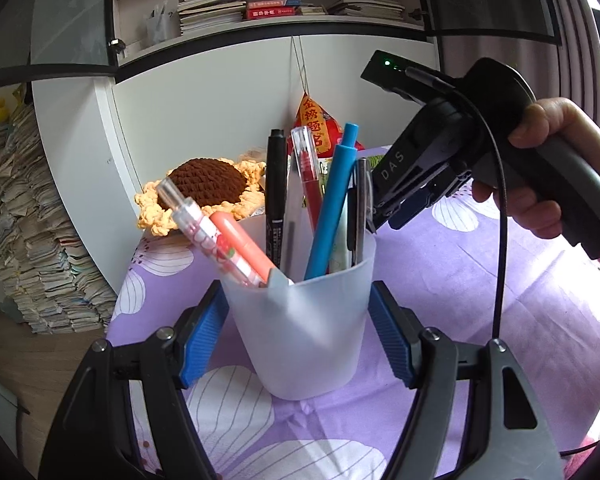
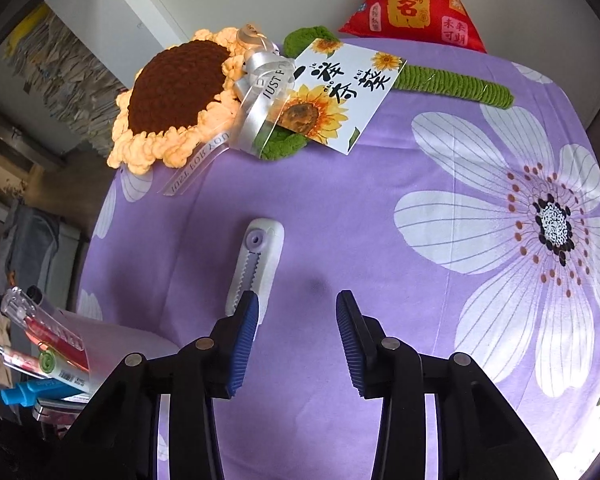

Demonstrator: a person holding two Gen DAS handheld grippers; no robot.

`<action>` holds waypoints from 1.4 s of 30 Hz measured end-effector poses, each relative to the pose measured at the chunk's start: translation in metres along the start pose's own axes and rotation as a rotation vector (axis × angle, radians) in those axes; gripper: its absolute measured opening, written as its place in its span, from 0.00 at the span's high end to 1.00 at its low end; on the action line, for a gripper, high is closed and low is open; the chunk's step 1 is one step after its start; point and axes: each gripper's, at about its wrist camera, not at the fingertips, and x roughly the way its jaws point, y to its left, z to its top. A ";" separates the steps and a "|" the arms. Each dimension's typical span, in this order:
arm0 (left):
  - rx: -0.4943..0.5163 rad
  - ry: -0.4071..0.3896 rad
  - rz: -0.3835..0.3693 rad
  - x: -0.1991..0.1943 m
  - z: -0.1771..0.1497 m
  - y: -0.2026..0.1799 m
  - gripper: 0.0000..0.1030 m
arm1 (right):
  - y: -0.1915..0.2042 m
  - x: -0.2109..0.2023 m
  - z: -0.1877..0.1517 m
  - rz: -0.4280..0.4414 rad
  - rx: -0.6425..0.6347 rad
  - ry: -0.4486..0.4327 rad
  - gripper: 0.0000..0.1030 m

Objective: Organize stationery
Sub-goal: 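Reach down and grasp the white correction-tape dispenser with the right tool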

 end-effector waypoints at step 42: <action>-0.107 0.013 0.219 0.009 0.009 0.034 0.29 | 0.027 0.027 0.039 -0.029 0.015 0.057 0.60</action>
